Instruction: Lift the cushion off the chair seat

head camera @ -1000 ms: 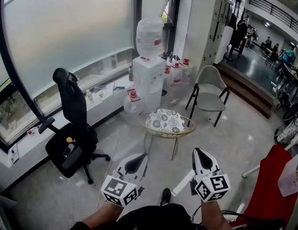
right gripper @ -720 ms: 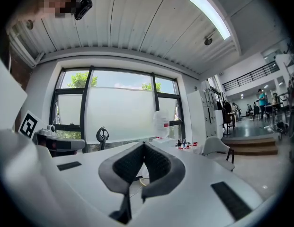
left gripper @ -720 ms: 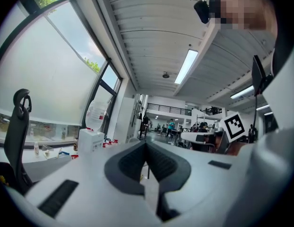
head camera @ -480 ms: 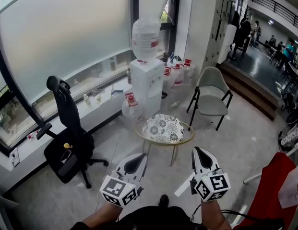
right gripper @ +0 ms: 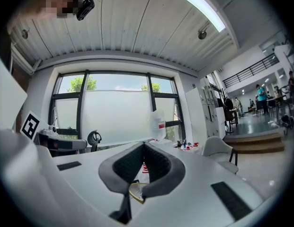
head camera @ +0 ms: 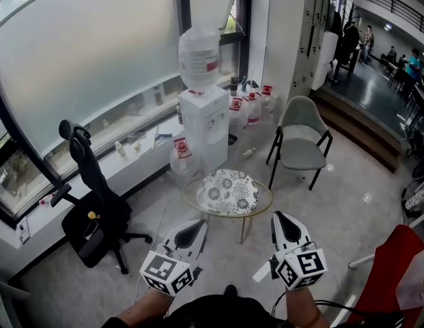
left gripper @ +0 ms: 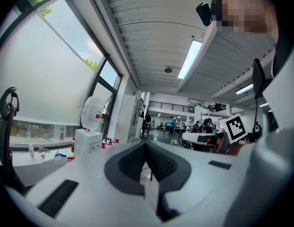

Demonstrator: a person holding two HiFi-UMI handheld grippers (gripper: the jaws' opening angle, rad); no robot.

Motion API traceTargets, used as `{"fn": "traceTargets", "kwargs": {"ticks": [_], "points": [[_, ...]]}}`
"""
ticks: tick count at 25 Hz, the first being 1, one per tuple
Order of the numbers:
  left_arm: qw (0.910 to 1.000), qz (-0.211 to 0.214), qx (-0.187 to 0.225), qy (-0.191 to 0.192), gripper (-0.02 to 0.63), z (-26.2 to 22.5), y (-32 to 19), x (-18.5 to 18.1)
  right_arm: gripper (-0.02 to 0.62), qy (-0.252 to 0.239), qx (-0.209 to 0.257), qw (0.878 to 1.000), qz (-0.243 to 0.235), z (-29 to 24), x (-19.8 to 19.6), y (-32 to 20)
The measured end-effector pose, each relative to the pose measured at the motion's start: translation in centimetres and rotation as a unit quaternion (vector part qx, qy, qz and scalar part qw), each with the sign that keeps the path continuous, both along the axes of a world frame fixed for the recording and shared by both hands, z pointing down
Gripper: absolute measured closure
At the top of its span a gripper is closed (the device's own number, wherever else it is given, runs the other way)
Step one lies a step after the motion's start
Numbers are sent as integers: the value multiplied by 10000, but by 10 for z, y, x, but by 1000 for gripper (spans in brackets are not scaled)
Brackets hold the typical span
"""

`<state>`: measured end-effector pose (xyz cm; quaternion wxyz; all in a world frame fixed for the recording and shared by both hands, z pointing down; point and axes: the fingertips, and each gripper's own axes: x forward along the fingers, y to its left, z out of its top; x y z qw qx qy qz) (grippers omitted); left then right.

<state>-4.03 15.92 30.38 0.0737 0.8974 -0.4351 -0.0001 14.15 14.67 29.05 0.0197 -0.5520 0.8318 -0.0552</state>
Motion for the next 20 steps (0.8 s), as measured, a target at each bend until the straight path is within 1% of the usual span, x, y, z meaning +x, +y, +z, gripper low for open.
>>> {"fn": "traceTargets", "kwargs": {"ticks": [7,11,13,20], "points": [[9999,-70,-95,-55,598,8,-29,30,588,7,-38,9999,-164,4,28,-29],[9998,70,4,-180,598,9,-37,50,588,-13,71,9998,-159,3,44,-40],[9997,109,20,-223,598,10,-39,57,588,-33,49,9998,-164,5,51,-46],[9997,38,-26,-249,598,7,-62,60,588,-137,54,9997,-170,4,58,-75]]}}
